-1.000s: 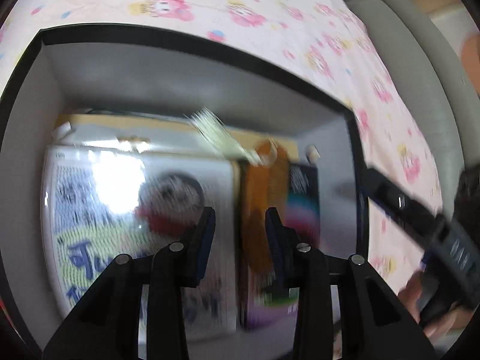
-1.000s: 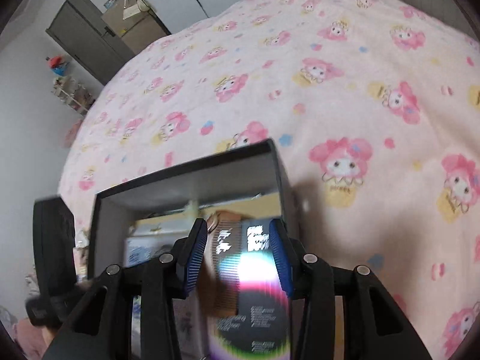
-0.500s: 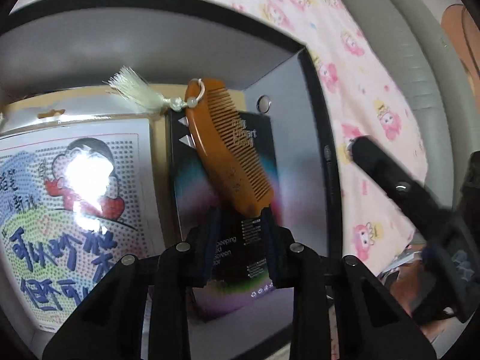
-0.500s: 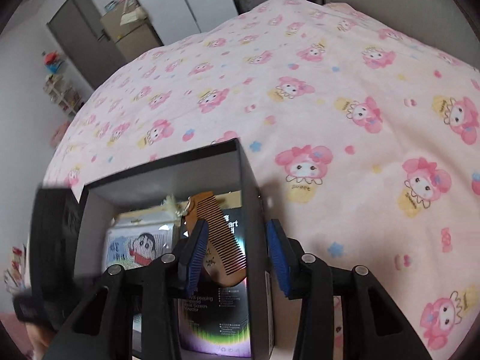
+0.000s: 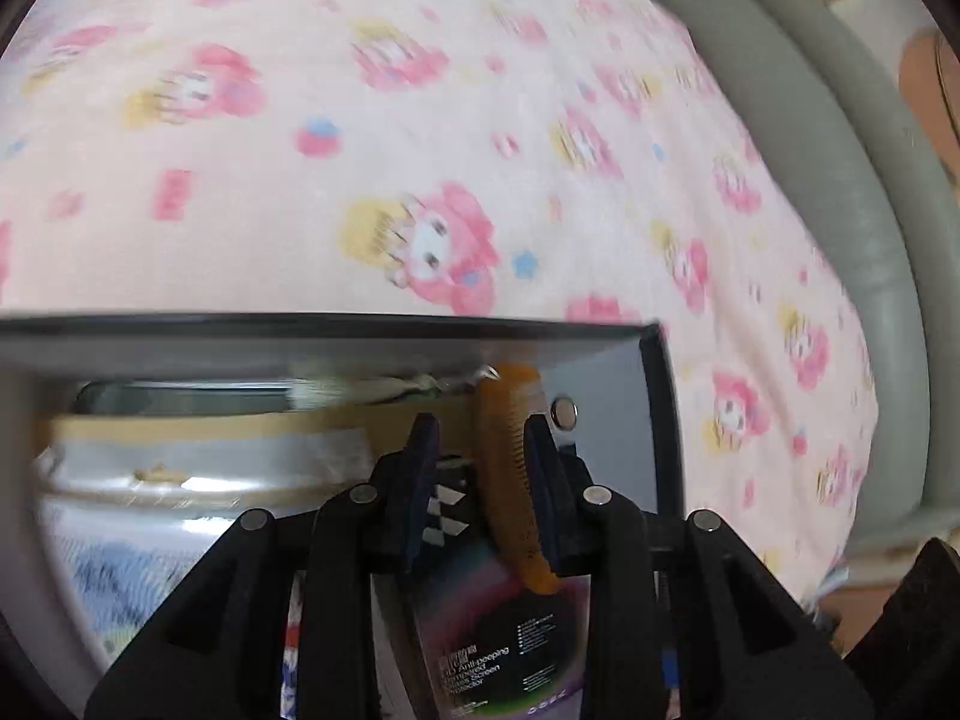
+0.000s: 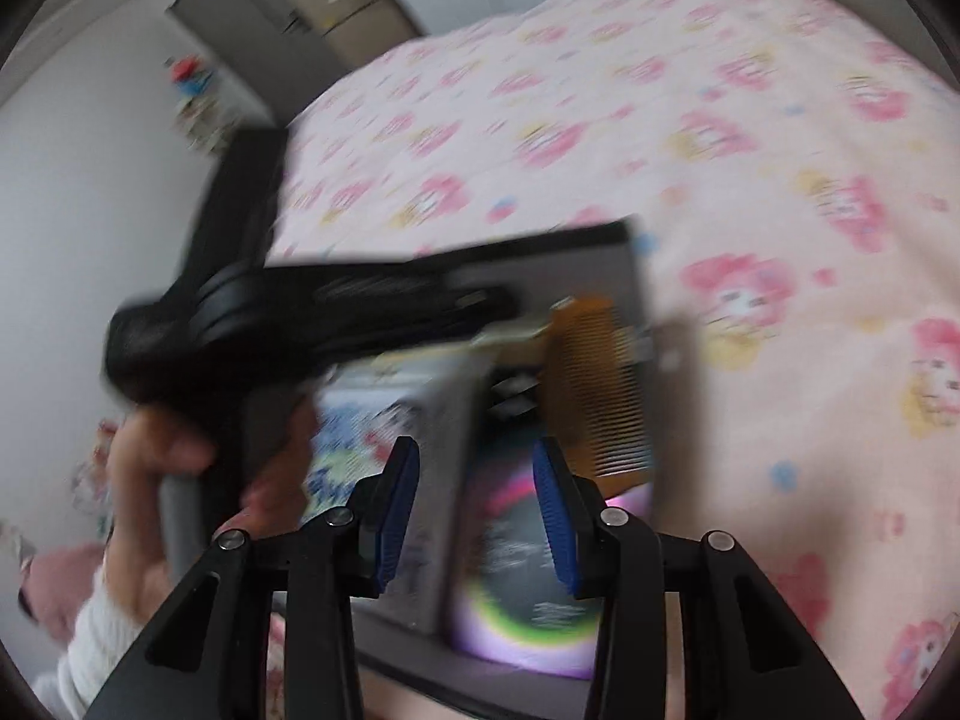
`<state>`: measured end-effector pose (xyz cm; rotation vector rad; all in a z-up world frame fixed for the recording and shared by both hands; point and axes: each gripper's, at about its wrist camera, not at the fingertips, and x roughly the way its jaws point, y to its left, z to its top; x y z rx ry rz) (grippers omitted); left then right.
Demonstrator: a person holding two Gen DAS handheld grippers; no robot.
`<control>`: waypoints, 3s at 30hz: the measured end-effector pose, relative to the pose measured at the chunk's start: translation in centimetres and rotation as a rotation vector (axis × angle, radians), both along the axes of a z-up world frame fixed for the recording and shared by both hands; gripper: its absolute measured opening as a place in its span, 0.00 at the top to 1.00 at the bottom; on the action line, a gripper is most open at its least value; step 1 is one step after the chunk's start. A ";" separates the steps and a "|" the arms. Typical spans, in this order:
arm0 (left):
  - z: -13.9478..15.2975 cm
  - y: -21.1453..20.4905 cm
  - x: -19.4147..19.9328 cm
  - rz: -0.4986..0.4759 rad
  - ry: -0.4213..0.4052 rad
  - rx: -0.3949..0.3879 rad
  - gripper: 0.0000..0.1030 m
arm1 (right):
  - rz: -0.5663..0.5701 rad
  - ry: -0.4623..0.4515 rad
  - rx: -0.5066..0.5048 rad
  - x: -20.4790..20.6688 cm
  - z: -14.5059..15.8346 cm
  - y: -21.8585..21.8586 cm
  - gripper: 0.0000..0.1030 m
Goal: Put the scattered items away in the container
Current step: 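Adjust the comb upright between the package and Smart Devil box with the left gripper, then lift both grippers out of the box and move toward the scattered items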
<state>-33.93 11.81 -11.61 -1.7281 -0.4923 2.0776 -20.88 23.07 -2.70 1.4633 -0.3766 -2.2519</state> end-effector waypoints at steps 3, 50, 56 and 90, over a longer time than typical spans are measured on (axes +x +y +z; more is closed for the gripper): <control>-1.0 -0.8 1.3 -0.059 -0.049 0.016 0.69 | 0.037 -0.045 0.032 -0.3 -1.5 -1.9 0.66; -0.3 -10.9 7.6 0.270 -0.140 0.155 0.73 | 0.110 -0.185 0.188 -1.9 -7.3 -4.1 0.66; 0.5 -10.7 5.3 0.212 -0.064 0.056 0.72 | 0.057 -0.148 0.280 -3.9 -7.4 -4.4 0.66; 4.0 -12.9 11.8 0.293 0.156 0.082 0.60 | -0.148 -0.073 0.194 -3.5 -3.9 -3.0 0.66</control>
